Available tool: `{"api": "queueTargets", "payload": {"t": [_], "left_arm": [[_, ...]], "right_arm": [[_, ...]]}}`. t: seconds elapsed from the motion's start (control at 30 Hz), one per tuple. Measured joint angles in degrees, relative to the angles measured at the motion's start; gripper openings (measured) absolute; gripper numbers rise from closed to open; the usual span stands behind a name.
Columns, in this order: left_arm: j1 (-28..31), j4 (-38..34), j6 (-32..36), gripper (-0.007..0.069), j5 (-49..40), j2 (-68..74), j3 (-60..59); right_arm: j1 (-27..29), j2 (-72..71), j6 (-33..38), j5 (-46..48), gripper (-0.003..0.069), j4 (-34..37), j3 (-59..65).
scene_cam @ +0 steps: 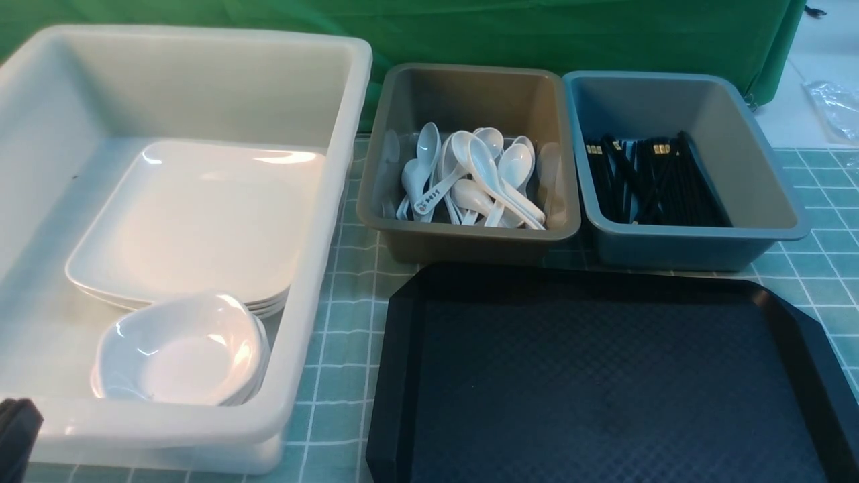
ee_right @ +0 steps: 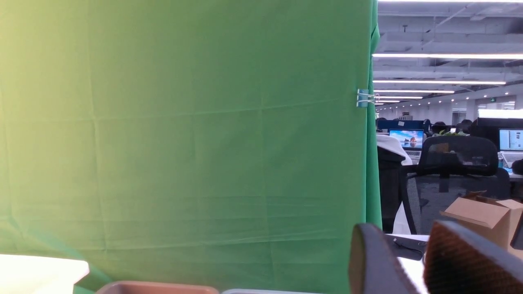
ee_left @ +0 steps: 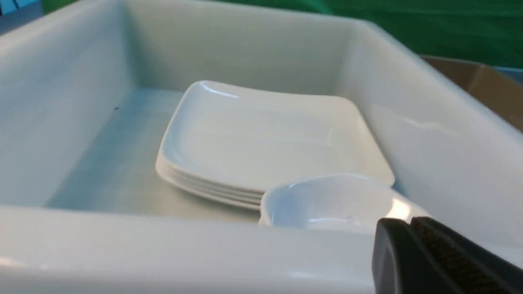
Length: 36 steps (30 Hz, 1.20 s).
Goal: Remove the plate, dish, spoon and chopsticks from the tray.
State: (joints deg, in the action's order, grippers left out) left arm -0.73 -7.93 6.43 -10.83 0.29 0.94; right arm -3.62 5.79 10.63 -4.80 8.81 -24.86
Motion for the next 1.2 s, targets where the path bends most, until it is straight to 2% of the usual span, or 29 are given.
{"api": "queueTargets", "payload": {"t": [1.2], "left_arm": [[0.37,-0.1,-0.51,0.0013,0.03,-0.43,-0.97]], "right_arm": [[0.0,-0.34,1.33,0.68,0.0239,0.0,0.0]]}}
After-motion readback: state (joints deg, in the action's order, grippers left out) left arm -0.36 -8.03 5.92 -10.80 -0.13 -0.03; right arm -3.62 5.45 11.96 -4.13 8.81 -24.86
